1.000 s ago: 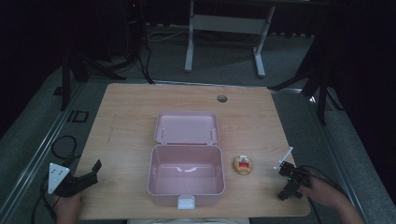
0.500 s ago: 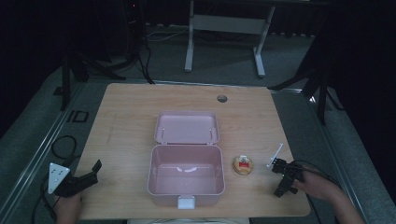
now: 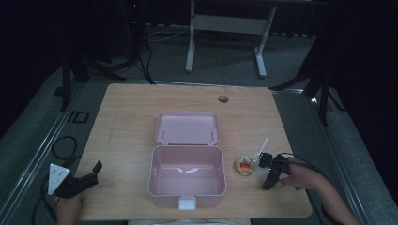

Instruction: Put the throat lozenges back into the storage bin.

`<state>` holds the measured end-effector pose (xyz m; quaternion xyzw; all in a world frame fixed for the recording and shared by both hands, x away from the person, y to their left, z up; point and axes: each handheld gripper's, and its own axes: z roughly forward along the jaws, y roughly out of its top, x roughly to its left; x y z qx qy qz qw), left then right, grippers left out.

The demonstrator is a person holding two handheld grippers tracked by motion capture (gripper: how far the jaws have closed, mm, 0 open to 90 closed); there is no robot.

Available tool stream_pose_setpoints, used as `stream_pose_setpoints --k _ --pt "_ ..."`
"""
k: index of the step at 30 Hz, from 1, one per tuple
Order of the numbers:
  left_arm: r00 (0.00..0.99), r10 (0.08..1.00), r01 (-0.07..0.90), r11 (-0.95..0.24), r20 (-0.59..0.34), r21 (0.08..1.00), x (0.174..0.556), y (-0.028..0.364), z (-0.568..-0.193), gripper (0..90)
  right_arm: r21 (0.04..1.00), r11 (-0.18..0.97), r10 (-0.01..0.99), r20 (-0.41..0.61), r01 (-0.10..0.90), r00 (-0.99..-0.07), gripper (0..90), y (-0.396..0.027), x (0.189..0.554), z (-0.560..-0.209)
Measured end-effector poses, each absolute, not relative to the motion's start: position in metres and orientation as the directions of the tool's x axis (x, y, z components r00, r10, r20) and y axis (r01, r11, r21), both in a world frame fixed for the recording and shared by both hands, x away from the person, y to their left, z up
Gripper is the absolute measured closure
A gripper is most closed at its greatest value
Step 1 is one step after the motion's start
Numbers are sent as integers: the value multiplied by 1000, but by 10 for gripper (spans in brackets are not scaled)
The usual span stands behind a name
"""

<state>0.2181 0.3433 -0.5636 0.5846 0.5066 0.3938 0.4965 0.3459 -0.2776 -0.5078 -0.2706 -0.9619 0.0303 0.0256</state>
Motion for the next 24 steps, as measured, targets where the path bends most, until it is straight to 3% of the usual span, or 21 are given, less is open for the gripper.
stream_pose_setpoints --k 24 --pt "185 982 199 10 -47 980 218 344 -564 23 -57 911 412 33 410 -911 155 -220 377 -512"
